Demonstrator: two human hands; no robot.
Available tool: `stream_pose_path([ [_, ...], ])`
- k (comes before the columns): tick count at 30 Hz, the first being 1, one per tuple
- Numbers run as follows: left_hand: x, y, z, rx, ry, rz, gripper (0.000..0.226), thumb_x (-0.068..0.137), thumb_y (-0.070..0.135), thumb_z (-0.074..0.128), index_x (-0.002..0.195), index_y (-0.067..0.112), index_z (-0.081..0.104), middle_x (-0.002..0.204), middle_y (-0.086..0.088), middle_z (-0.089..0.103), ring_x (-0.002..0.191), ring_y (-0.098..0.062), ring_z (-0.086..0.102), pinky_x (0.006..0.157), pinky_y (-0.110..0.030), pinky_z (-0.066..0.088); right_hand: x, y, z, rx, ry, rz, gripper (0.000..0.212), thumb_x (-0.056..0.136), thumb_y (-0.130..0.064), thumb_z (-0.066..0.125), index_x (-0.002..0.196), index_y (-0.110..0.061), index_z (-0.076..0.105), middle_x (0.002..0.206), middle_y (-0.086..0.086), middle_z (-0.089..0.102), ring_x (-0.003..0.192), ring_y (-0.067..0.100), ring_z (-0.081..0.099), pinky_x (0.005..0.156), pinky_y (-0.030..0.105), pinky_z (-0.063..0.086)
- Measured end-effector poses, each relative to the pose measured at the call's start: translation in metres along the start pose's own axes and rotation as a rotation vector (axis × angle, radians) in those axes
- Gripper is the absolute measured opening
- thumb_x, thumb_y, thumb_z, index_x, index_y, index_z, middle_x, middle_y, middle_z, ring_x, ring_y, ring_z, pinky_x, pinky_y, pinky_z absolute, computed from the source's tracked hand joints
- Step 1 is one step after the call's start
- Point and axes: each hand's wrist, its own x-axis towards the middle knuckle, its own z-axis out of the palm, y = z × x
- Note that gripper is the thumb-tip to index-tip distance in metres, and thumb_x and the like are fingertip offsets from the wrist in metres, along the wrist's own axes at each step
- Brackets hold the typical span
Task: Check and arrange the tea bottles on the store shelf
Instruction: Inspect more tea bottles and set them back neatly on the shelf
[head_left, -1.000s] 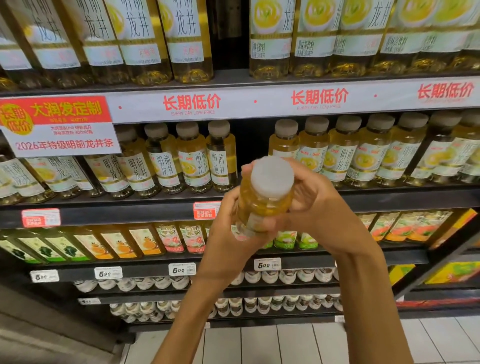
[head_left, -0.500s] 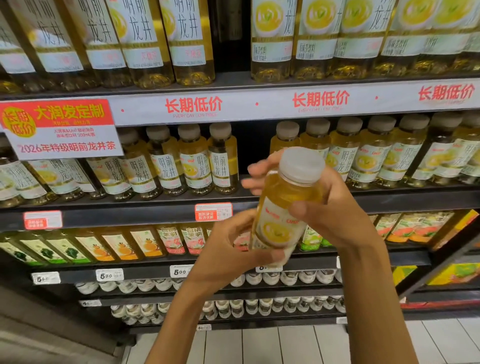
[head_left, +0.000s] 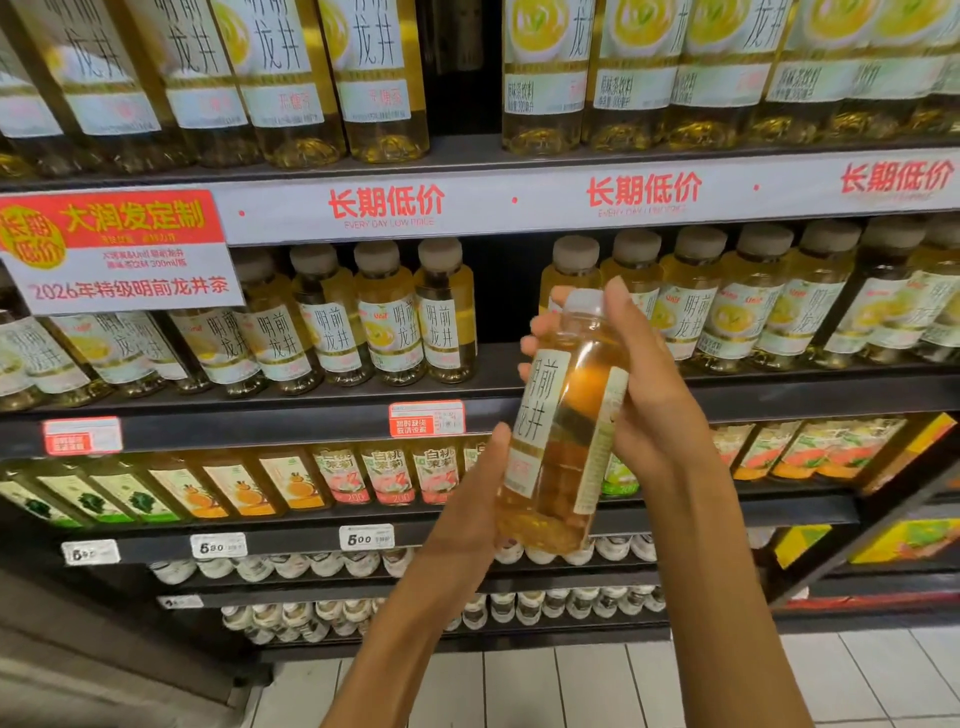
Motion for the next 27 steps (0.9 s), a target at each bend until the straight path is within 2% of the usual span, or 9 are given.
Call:
stream_pose_path([
  [4, 0.009, 0.004, 0.006, 0.153, 0.126, 0.092, 0.046, 0.074, 0.051, 0.063, 0.107, 0.019, 0.060, 0.101, -0.002, 0.071, 0.093, -0.014, 0.067, 0.077, -0.023, 0.054, 0.003, 0.003, -0.002, -0.316, 0.124, -0.090, 0.047, 0.087, -0.043, 0.052, 0.115, -0.006, 0.059, 0.098, 0.007, 0.070, 0.089, 0.019, 0.067, 0.074, 0.031, 0.056],
  [7, 0.009, -0.002, 0.006, 0.142, 0.137, 0.127, 0.048, 0.075, 0.064, 0.063, 0.105, 0.027, 0.060, 0.103, -0.002, 0.072, 0.094, -0.019, 0.068, 0.075, -0.023, 0.056, 0.004, 0.003, -0.003, -0.312, 0.087, -0.041, 0.050, 0.084, -0.050, 0.049, 0.110, -0.010, 0.064, 0.101, 0.008, 0.071, 0.093, 0.018, 0.068, 0.083, 0.033, 0.057],
  [11, 0.002, -0.005, -0.004, -0.195, -0.057, 0.001, 0.064, 0.075, 0.069, 0.050, 0.108, 0.017, 0.070, 0.088, -0.015, 0.070, 0.067, -0.025, 0.068, 0.052, -0.029, 0.051, 0.007, 0.004, -0.003, -0.090, 0.001, 0.074, 0.050, 0.080, -0.048, 0.049, 0.114, -0.014, 0.058, 0.105, 0.012, 0.072, 0.099, 0.026, 0.069, 0.086, 0.041, 0.056],
  [13, 0.000, -0.005, -0.004, -0.237, -0.123, -0.015, 0.062, 0.076, 0.067, 0.047, 0.108, 0.019, 0.071, 0.090, -0.017, 0.070, 0.070, -0.026, 0.068, 0.056, -0.031, 0.053, 0.008, 0.006, -0.002, -0.066, -0.007, 0.075, 0.051, 0.079, -0.049, 0.049, 0.114, -0.012, 0.056, 0.095, 0.013, 0.073, 0.090, 0.026, 0.071, 0.081, 0.042, 0.057],
  [16, 0.009, -0.005, 0.000, -0.010, 0.082, 0.070, 0.053, 0.084, 0.064, 0.045, 0.113, 0.025, 0.066, 0.108, -0.009, 0.071, 0.097, -0.023, 0.068, 0.081, -0.033, 0.056, 0.011, 0.006, 0.001, -0.284, 0.097, -0.040, 0.040, 0.082, -0.050, 0.050, 0.104, -0.017, 0.058, 0.085, 0.005, 0.073, 0.082, 0.019, 0.070, 0.077, 0.036, 0.057],
  [18, 0.015, -0.002, 0.002, 0.087, 0.177, 0.173, 0.058, 0.084, 0.063, 0.054, 0.117, 0.016, 0.058, 0.109, -0.009, 0.068, 0.099, -0.019, 0.066, 0.082, -0.030, 0.054, 0.011, 0.007, 0.004, -0.452, 0.185, -0.122, 0.030, 0.089, -0.047, 0.050, 0.105, -0.022, 0.057, 0.094, 0.004, 0.072, 0.088, 0.018, 0.068, 0.081, 0.036, 0.055],
  [20, 0.018, -0.005, 0.004, 0.169, 0.192, 0.225, 0.078, 0.061, 0.063, 0.068, 0.120, 0.014, 0.053, 0.106, -0.007, 0.067, 0.095, -0.017, 0.066, 0.080, -0.028, 0.055, 0.009, 0.009, 0.003, -0.501, 0.180, -0.143, 0.039, 0.089, -0.050, 0.047, 0.116, -0.024, 0.056, 0.114, 0.006, 0.066, 0.103, 0.016, 0.064, 0.092, 0.037, 0.053],
  [23, 0.018, -0.011, 0.001, 0.008, 0.136, 0.152, 0.072, 0.053, 0.061, 0.075, 0.110, 0.021, 0.061, 0.097, -0.006, 0.072, 0.088, -0.020, 0.069, 0.070, -0.029, 0.058, 0.006, 0.009, -0.002, -0.445, 0.022, -0.099, 0.054, 0.085, -0.052, 0.044, 0.131, -0.025, 0.051, 0.128, 0.000, 0.060, 0.117, 0.013, 0.058, 0.098, 0.032, 0.049],
  [27, 0.016, -0.015, -0.009, -0.343, -0.151, 0.017, 0.072, 0.060, 0.065, 0.077, 0.111, 0.016, 0.070, 0.096, -0.017, 0.068, 0.076, -0.026, 0.067, 0.064, -0.036, 0.056, 0.014, 0.005, -0.006, -0.434, -0.072, -0.065, 0.040, 0.093, -0.036, 0.044, 0.130, -0.021, 0.049, 0.112, 0.004, 0.069, 0.104, 0.018, 0.067, 0.084, 0.032, 0.057],
])
